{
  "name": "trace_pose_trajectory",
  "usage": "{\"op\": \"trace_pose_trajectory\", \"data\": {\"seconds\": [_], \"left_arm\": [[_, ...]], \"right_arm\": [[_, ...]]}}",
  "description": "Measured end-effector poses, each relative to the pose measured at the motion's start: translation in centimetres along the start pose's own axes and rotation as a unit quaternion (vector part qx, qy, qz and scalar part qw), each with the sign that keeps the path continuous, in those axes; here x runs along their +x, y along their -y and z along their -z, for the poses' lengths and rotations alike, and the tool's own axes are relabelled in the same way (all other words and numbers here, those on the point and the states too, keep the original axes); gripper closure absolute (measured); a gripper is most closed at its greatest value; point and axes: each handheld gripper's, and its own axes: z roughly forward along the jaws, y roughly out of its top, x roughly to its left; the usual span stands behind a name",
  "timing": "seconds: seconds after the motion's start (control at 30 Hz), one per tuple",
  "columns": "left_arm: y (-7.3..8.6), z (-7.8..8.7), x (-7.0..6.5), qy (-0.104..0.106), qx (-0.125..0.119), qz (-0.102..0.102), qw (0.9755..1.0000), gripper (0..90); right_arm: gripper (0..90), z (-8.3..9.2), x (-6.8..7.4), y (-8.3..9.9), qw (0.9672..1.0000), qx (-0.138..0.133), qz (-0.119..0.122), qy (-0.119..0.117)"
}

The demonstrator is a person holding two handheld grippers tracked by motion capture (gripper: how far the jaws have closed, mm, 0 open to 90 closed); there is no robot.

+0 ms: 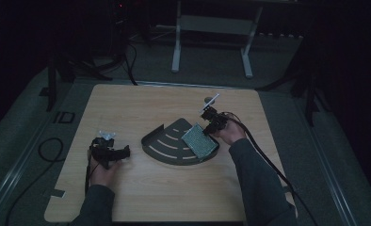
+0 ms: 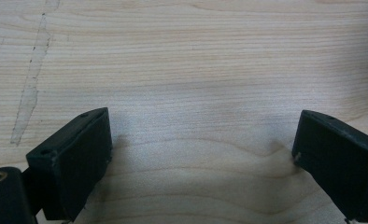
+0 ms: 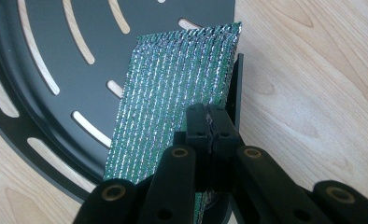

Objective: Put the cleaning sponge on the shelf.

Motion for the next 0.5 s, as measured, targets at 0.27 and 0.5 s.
{"op": "trace_pose_trajectory", "data": {"seconds": [0.27,0.5], "left_arm": [[0.00,0.00,0.00,0.000,0.000,0.000,1.0000,5.2],[0.00,0.00,0.00,0.000,0.000,0.000,1.0000,5.2]], "right_arm": [[83.4,0.01,-0.13,0.02,1.0000,-0.003,-0.001,0.003],[61.4,0.78,-0.25,0.81,0.9998,-0.018,-0.009,0.008]]}}
